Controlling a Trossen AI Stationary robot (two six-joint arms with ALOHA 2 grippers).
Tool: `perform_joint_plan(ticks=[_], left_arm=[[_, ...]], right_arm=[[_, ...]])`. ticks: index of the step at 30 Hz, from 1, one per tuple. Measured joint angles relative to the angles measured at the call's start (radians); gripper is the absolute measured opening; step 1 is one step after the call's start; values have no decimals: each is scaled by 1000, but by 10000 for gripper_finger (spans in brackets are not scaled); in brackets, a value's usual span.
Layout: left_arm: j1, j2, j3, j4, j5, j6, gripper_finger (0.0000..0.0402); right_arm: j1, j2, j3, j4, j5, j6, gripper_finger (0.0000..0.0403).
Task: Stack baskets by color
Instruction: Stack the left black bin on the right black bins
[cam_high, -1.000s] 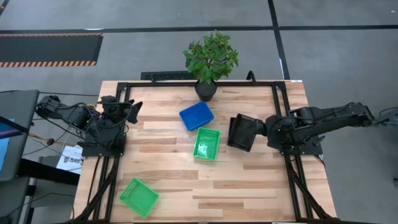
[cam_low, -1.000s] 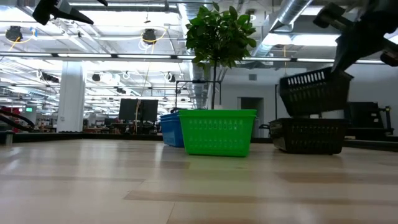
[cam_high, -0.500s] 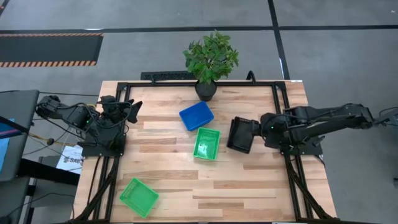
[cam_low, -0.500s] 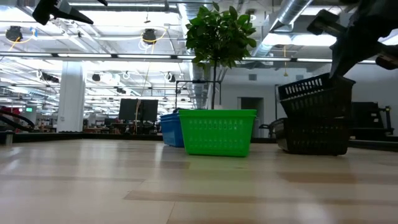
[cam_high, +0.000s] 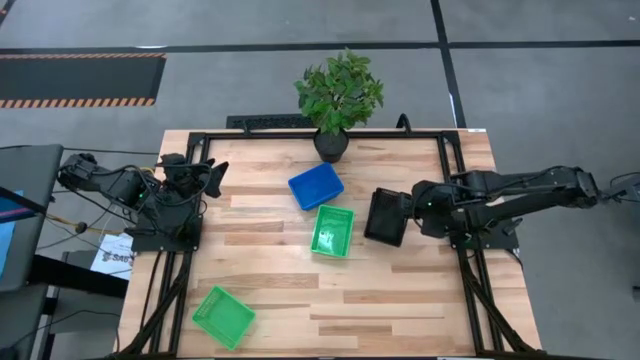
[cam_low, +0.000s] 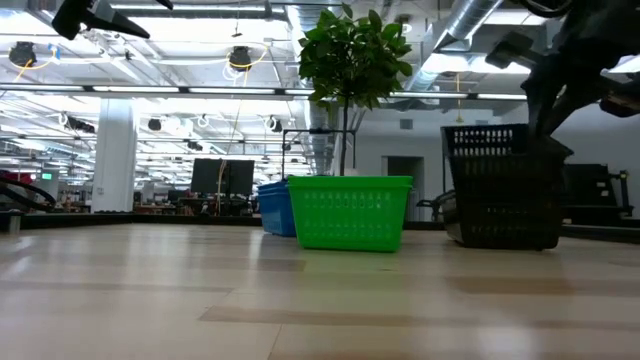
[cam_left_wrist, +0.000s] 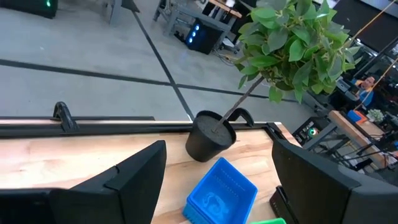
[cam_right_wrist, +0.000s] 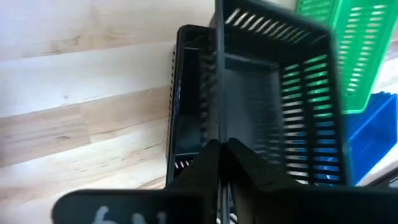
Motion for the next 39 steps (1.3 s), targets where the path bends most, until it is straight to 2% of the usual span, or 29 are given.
perform_joint_plan(ticks=[9, 19, 35, 39], left_arm=[[0, 0, 0, 0, -17, 5, 281], [0, 0, 0, 0, -16, 5, 281], [0, 0, 0, 0, -9, 8, 281], [0, 0, 0, 0, -8, 8, 281]], right_arm=[[0, -1, 0, 28, -5, 1, 56], [0, -3, 0, 27, -83, 68, 57], [-42, -4, 0, 37, -84, 151, 57], [-46, -4, 2, 42, -84, 152, 70]])
